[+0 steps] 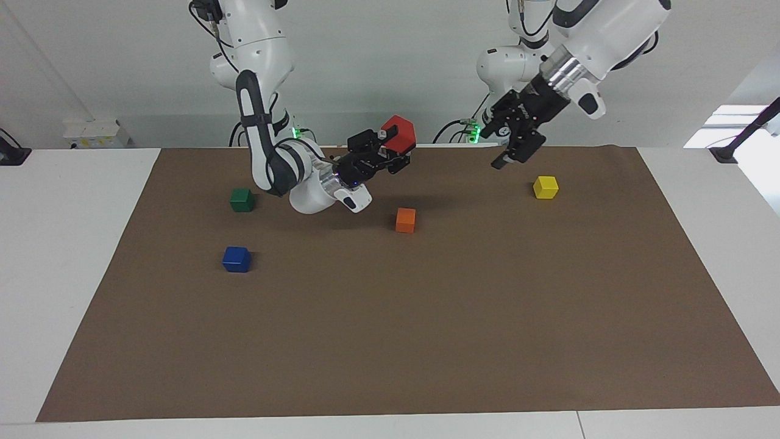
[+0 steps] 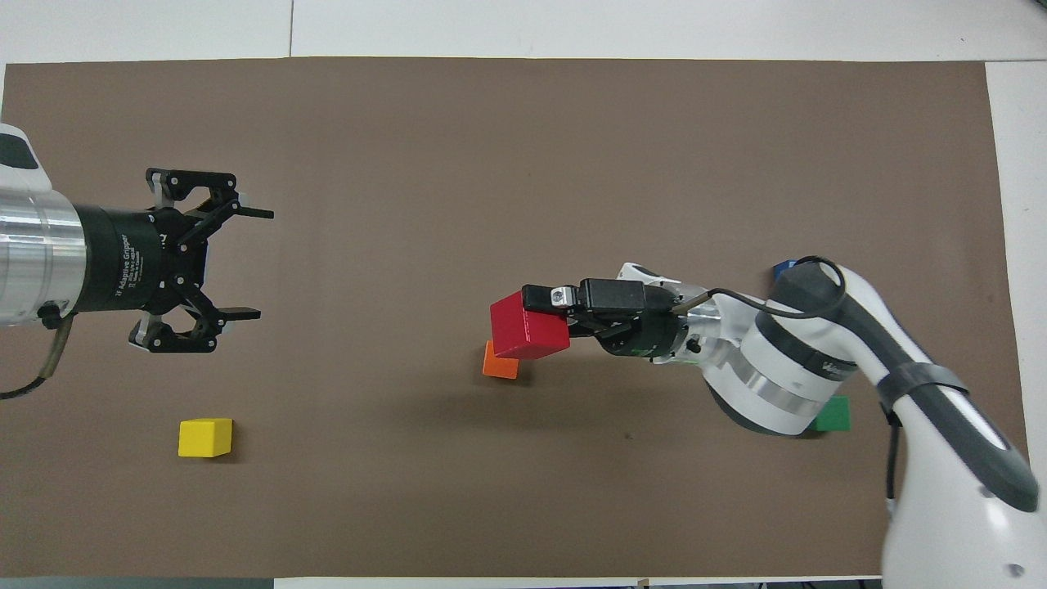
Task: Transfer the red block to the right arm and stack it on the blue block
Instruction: 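Open the left gripper and pull it back while the right gripper lifts, then move the red cube with the right gripper above the blue cube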
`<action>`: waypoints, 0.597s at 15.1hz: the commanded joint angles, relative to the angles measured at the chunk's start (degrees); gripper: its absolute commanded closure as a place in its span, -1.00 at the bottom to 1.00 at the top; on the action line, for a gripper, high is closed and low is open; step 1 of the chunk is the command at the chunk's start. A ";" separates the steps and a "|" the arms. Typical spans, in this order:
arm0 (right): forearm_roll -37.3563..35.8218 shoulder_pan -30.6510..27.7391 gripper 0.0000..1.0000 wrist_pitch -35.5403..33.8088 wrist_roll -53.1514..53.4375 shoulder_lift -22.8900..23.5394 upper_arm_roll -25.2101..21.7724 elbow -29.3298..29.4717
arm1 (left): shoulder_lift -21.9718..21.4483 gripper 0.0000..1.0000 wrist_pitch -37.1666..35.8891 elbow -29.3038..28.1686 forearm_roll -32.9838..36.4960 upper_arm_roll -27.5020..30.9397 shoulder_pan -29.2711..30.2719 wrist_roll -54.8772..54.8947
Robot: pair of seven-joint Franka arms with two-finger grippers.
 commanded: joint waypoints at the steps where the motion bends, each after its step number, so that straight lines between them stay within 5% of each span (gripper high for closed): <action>1: -16.20 -6.54 1.00 10.75 11.89 -9.88 0.06 0.32 | 0.49 -1.00 -2.26 0.64 6.08 -0.37 1.82 16.78; 6: -50.30 -15.33 1.00 12.01 23.77 -12.79 -0.29 8.83 | 8.55 -1.00 -7.52 5.98 22.50 -0.45 4.21 36.73; 9: -70.43 -17.45 1.00 11.31 28.28 -14.55 -0.29 13.85 | 20.22 -1.00 -17.44 20.28 29.11 -0.45 4.38 47.21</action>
